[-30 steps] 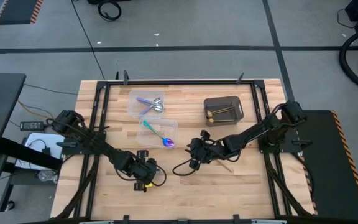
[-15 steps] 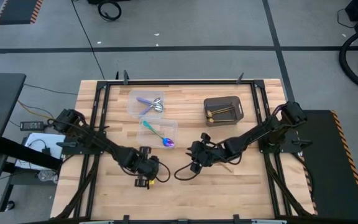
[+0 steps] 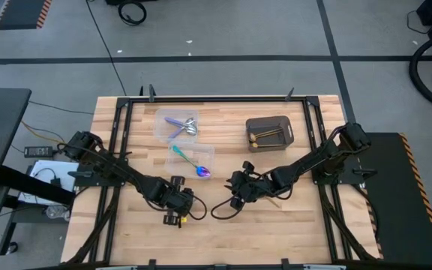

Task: Sort silverware by color (type)
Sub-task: Put the purple spoon into the top transparent bin

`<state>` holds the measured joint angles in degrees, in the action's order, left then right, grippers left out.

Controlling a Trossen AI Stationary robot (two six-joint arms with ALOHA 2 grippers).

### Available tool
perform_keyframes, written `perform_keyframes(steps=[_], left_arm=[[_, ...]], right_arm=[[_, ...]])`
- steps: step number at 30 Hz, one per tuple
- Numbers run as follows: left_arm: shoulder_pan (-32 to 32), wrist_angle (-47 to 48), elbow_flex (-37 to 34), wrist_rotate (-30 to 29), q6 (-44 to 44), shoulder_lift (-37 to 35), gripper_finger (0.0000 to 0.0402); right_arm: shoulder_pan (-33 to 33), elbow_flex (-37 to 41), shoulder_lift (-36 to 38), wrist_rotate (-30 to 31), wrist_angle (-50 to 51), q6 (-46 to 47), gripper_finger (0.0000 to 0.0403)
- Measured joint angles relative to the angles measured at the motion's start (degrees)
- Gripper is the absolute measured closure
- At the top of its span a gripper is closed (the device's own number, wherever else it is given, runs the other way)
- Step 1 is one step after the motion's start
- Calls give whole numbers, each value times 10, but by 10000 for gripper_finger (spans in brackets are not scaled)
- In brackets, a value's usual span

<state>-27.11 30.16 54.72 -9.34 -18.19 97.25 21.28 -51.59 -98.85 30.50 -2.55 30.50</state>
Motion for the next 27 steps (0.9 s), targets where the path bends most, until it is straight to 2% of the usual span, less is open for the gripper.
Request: perform_keyframes(steps=[13,21,27], left_arm=[[4,9,28,-3,21,-18,401],[28,69,50,-49,44,-85,401],[70,95,51,-51,71,-139,401]], right_arm=[[0,0,0,0,1,-1,296],[0,0,0,-3,2,-2,296],[0,0,0,-16,0,0,296]])
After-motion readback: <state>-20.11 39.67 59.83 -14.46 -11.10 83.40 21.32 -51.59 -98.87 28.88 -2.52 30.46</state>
